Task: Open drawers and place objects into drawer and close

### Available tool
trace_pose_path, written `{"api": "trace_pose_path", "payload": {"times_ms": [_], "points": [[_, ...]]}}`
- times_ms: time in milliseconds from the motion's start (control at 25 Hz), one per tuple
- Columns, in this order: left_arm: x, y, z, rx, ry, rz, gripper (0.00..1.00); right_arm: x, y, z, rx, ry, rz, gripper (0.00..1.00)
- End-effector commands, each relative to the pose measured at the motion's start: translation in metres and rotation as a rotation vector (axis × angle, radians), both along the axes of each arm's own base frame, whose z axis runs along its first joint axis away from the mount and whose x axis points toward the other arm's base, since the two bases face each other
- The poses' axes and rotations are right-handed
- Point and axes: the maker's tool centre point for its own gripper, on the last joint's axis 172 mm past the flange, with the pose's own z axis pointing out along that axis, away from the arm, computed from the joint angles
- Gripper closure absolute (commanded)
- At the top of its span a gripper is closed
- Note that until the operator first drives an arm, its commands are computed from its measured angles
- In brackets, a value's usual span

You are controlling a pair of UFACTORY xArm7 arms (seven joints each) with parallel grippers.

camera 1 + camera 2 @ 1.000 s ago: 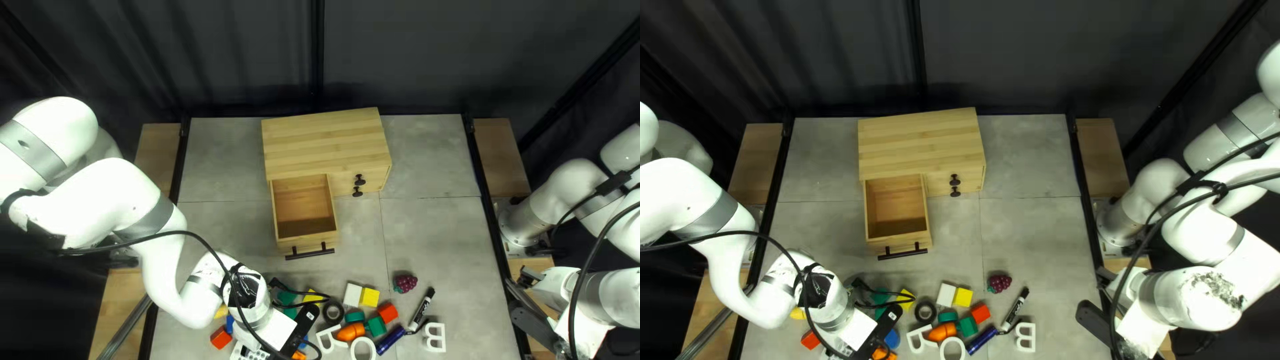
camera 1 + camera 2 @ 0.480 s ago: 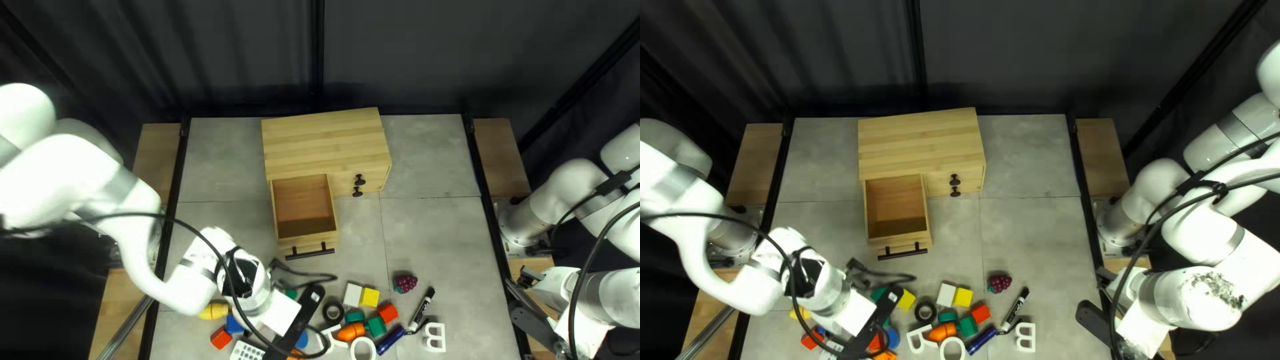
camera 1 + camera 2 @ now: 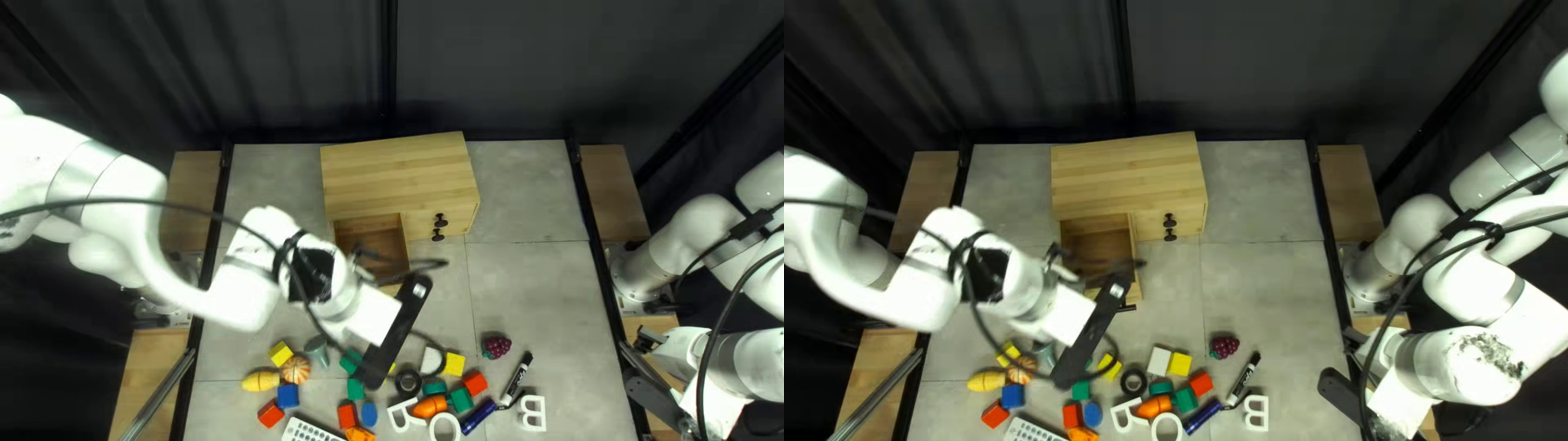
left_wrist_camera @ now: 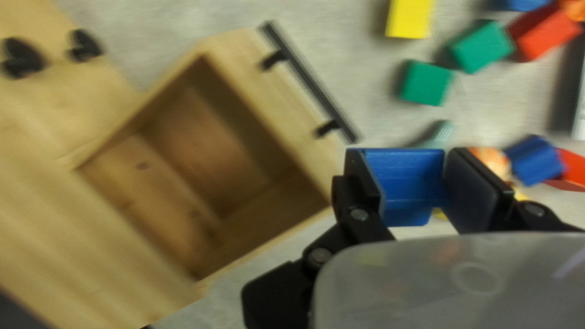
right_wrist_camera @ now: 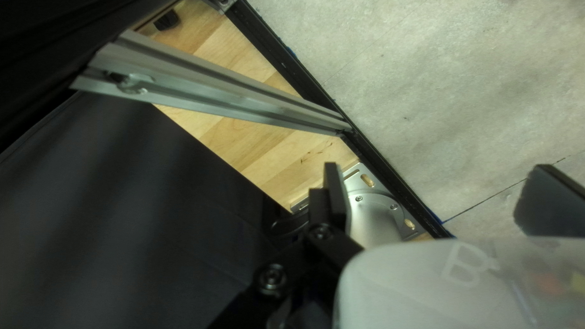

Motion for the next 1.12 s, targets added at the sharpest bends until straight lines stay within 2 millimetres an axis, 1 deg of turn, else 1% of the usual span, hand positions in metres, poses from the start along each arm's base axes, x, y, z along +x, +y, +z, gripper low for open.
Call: {"api": "trace_pose_path", "payload": {"times_ms": [40, 120, 240, 320, 440, 480, 520, 560, 640, 680, 720, 760, 800, 840, 880, 920, 1000, 1120], "points": [[0.004, 0.028, -0.023, 0.000, -0.026, 0.120, 0.00, 0.000, 0.000, 0.000, 0.000, 0.000, 0.000, 0.00], [0.002, 0.030, -0.026, -0.007, -0.026, 0.146, 0.00, 0.000, 0.000, 0.000, 0.000, 0.000, 0.000, 0.00], [-0.006, 0.024, -0.020, -0.015, -0.034, 0.175, 0.00, 0.000, 0.000, 0.000, 0.000, 0.000, 0.000, 0.00], [-0.011, 0.014, -0.012, -0.015, -0.037, 0.179, 0.00, 0.000, 0.000, 0.000, 0.000, 0.000, 0.000, 0.00], [-0.016, -0.006, -0.005, -0.019, -0.028, 0.172, 0.00, 0.000, 0.000, 0.000, 0.000, 0.000, 0.000, 0.00], [-0.021, -0.022, -0.004, -0.027, -0.012, 0.155, 0.00, 0.000, 0.000, 0.000, 0.000, 0.000, 0.000, 0.00], [-0.024, -0.031, -0.004, -0.031, -0.003, 0.142, 0.00, 0.000, 0.000, 0.000, 0.000, 0.000, 0.000, 0.00], [-0.032, -0.052, -0.007, -0.039, 0.025, 0.106, 0.00, 0.000, 0.000, 0.000, 0.000, 0.000, 0.000, 0.00], [-0.048, -0.082, -0.016, -0.052, 0.071, 0.050, 0.00, 0.000, 0.000, 0.000, 0.000, 0.000, 0.000, 0.00], [-0.060, -0.100, -0.023, -0.062, 0.109, 0.004, 0.00, 0.000, 0.000, 0.000, 0.000, 0.000, 0.000, 0.00], [-0.067, -0.110, -0.027, -0.068, 0.127, -0.020, 0.00, 0.000, 0.000, 0.000, 0.000, 0.000, 0.000, 0.00], [-0.080, -0.128, -0.035, -0.073, 0.161, -0.071, 0.00, 0.000, 0.000, 0.000, 0.000, 0.000, 0.000, 0.00], [-0.086, -0.136, -0.039, -0.074, 0.177, -0.096, 0.00, 0.000, 0.000, 0.000, 0.000, 0.000, 0.000, 0.00], [-0.101, -0.154, -0.048, -0.074, 0.210, -0.154, 0.00, 0.000, 0.000, 0.000, 0.000, 0.000, 0.000, 0.00], [-0.112, -0.163, -0.054, -0.077, 0.230, -0.193, 0.00, 0.000, 0.000, 0.000, 0.000, 0.000, 0.000, 0.00], [-0.119, -0.169, -0.058, -0.077, 0.242, -0.217, 0.00, 0.000, 0.000, 0.000, 0.000, 0.000, 0.000, 0.00], [-0.139, -0.180, -0.073, -0.082, 0.275, -0.279, 0.00, 0.000, 0.000, 0.000, 0.000, 0.000, 0.000, 0.00], [-0.155, -0.191, -0.086, -0.082, 0.306, -0.344, 0.00, 0.000, 0.000, 0.000, 0.000, 0.000, 0.000, 0.00]]}}
